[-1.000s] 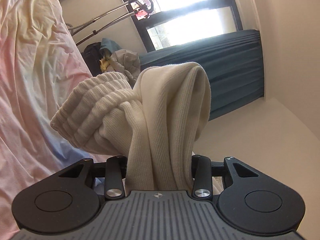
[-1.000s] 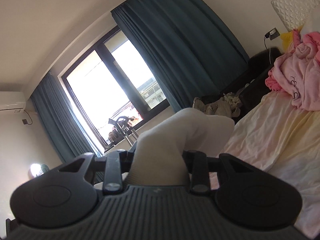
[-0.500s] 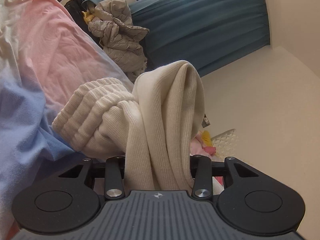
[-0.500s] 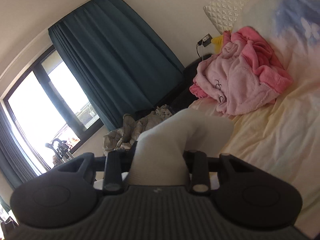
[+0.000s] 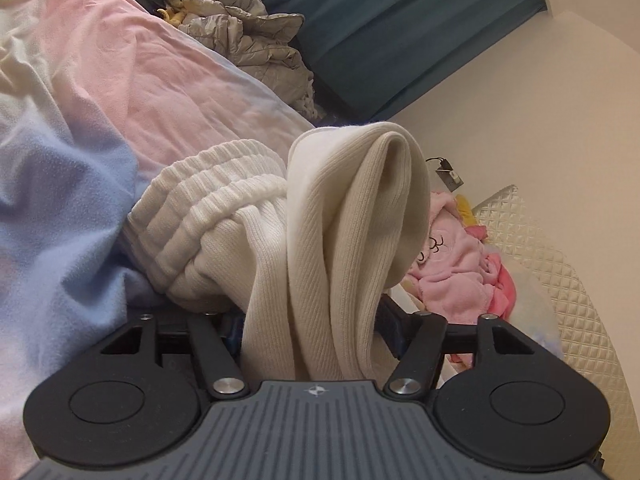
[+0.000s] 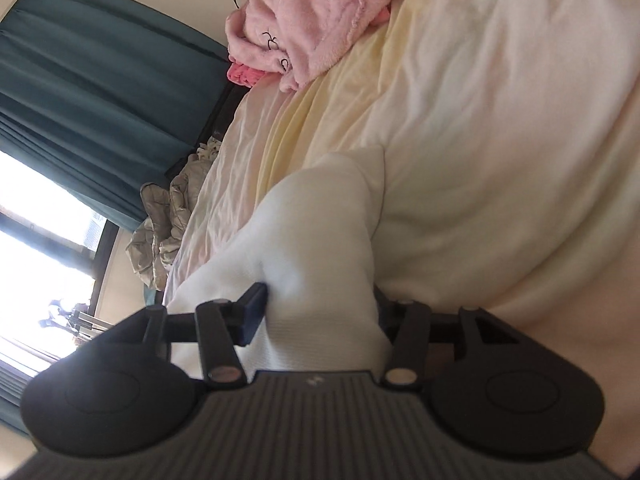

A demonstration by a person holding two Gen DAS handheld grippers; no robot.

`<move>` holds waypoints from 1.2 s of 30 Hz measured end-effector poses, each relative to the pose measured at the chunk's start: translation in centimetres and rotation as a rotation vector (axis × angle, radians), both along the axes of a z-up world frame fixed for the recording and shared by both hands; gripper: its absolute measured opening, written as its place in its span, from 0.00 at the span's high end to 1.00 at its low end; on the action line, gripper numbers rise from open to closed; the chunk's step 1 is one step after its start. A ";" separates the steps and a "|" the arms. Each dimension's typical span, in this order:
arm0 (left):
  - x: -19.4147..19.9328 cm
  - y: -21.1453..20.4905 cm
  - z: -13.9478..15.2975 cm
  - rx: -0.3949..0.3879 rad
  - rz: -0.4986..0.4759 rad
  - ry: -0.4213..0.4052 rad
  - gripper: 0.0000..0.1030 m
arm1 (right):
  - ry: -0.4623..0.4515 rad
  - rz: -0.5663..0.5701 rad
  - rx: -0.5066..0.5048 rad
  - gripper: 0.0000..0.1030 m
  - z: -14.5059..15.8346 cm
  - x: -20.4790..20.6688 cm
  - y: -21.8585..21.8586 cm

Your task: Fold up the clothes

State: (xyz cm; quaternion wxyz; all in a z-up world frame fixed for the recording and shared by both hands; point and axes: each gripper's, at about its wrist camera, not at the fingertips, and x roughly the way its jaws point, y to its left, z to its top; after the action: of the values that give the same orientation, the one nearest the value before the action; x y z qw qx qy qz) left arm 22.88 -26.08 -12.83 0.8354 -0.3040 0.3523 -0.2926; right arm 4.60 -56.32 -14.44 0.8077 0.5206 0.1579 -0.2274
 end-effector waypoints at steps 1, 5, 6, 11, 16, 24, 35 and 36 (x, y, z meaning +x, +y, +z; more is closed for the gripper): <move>-0.2 0.3 0.6 0.008 -0.010 0.000 0.22 | 0.008 -0.003 -0.022 0.46 0.5 -0.1 0.2; -1.9 1.9 3.4 0.071 -0.050 -0.055 0.09 | 0.047 -0.078 -0.190 0.34 3.5 -1.4 1.3; -2.4 2.4 4.3 0.090 -0.058 -0.079 0.09 | 0.040 -0.089 -0.228 0.33 4.2 -1.9 1.7; -5.3 5.9 9.2 0.239 -0.031 -0.237 0.04 | 0.015 -0.011 -0.391 0.33 7.6 -2.2 5.1; -9.4 10.2 14.2 0.400 0.007 -0.384 0.02 | -0.055 0.179 -0.515 0.33 11.3 -2.5 10.3; -16.1 18.4 20.3 0.591 0.119 -0.510 0.00 | -0.200 0.495 -0.627 0.32 16.1 -4.2 19.7; -22.1 26.7 19.0 0.728 0.337 -0.511 0.00 | -0.242 0.617 -0.748 0.32 18.0 -6.6 29.0; -22.4 27.0 18.7 0.744 0.355 -0.515 0.00 | -0.242 0.617 -0.760 0.32 17.8 -6.7 29.6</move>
State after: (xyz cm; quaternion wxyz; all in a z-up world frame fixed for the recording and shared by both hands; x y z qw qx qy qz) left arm 0.46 0.88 5.86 0.9845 0.0424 0.1573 -0.0653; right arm -2.11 -26.70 3.40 0.9822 0.1413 0.1159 0.0426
